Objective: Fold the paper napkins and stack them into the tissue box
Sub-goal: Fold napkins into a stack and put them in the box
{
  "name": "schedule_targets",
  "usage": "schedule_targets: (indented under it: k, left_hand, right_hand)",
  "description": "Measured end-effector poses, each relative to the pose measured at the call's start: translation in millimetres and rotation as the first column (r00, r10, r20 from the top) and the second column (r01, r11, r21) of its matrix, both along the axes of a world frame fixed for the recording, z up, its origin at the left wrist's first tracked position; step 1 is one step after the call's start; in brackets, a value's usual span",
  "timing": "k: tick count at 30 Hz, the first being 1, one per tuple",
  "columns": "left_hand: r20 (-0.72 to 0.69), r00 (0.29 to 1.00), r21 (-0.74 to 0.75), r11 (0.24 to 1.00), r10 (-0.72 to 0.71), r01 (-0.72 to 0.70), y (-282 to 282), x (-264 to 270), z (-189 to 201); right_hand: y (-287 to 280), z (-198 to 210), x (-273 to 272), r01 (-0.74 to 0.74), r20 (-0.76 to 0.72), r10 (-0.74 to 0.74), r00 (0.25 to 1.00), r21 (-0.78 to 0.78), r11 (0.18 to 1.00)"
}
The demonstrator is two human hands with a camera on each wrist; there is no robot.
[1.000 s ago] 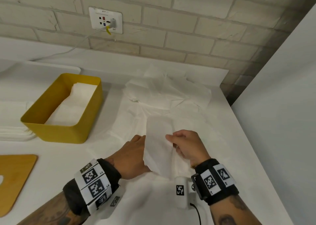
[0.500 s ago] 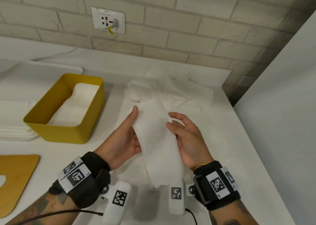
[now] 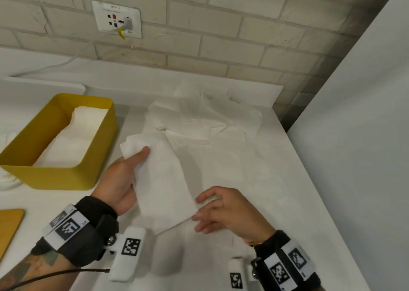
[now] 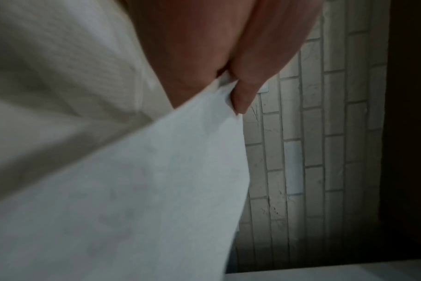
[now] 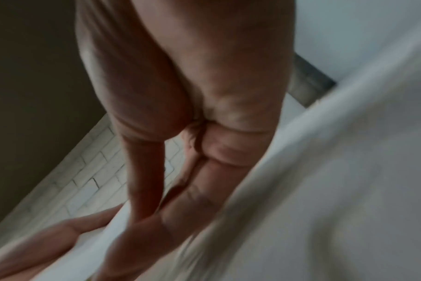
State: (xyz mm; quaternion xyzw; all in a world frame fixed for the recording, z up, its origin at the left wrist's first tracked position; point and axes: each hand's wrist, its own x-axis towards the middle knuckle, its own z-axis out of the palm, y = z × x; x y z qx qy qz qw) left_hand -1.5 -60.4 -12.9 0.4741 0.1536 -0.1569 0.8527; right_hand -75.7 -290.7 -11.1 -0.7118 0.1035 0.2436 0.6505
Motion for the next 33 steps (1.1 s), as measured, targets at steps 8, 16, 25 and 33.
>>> schedule_targets:
  k: [8, 16, 25, 33]
  left_hand:
    - [-0.048, 0.962, 0.080, 0.959, -0.269, 0.272, -1.3, -10.5, -18.0]
    - [-0.066, 0.972, 0.146, 0.962, -0.225, 0.232, 9.2, -13.1, -26.9]
    - [-0.052, 0.969, 0.172, 0.954, -0.241, 0.247, 11.1, -11.7, -32.0]
    - [-0.054, 0.966, 0.216, 0.941, -0.254, 0.260, 10.9, -14.1, -41.6]
  right_hand:
    - [-72.9, 6.3, 36.5, 0.388, 0.142, -0.365, 0.920, -0.449, 0.805]
    - [-64.5, -6.0, 48.9, 0.415, 0.191, -0.373, 0.908, -0.293, 0.861]
    - [-106.8, -5.0, 28.4, 0.333, 0.049, -0.335, 0.941, -0.303, 0.893]
    - [-114.9, -0.9, 23.6, 0.296, 0.093, -0.281, 0.955, -0.333, 0.895]
